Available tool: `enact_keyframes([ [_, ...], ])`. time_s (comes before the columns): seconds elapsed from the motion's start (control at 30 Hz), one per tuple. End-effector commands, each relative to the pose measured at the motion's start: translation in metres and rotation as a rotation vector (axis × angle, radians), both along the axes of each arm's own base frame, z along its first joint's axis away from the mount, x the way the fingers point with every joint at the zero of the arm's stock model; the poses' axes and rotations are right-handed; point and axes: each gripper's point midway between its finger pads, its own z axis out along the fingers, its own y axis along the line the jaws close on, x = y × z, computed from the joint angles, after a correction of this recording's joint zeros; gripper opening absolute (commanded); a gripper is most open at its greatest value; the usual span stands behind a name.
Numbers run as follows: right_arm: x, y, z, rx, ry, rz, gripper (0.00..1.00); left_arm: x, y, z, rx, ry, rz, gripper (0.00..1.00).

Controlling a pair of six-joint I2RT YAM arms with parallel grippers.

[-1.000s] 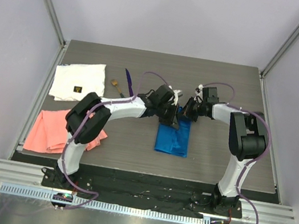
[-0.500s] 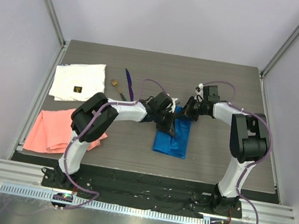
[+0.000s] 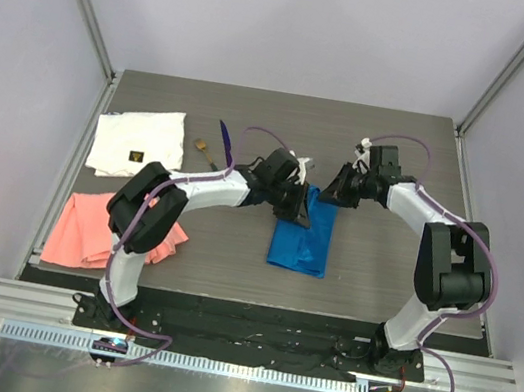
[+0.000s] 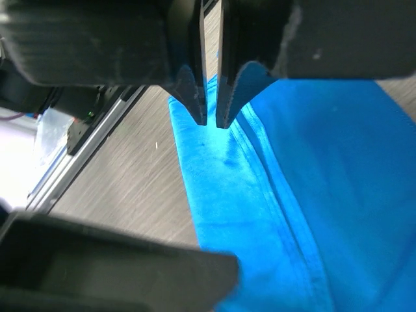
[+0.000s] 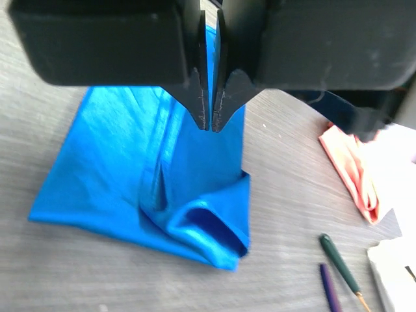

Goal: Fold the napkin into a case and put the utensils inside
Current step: Smooth out the 2/3-rectangle-folded napkin at the center of the board.

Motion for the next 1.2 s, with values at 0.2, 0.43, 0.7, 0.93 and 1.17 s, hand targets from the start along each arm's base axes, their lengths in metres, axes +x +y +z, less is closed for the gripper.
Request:
enact_keyframes([
  [0.2, 0.022, 0.013, 0.005, 0.075, -0.032, 0.027, 0.02, -0.012, 0.014, -0.009, -0.032, 0.072, 0.043, 0.08],
  [0.43, 0.040, 0.025, 0.005, 0.155, -0.066, 0.024, 0.01, -0.011, 0.027, 0.011, -0.055, -0.045, 0.057, 0.08],
  [0.7, 0.051, 0.033, 0.018, 0.223, -0.083, 0.008, 0.02, 0.047, 0.036, 0.072, -0.279, -0.070, 0.215, 0.09],
  [0.93, 0.058, 0.046, 0.014, 0.299, -0.081, 0.026, 0.01, 0.111, 0.045, 0.062, -0.397, -0.040, 0.328, 0.05],
  [1.17, 0.048, 0.046, 0.002, 0.300, -0.054, 0.032, 0.01, 0.120, 0.041, 0.037, -0.381, -0.012, 0.336, 0.04],
])
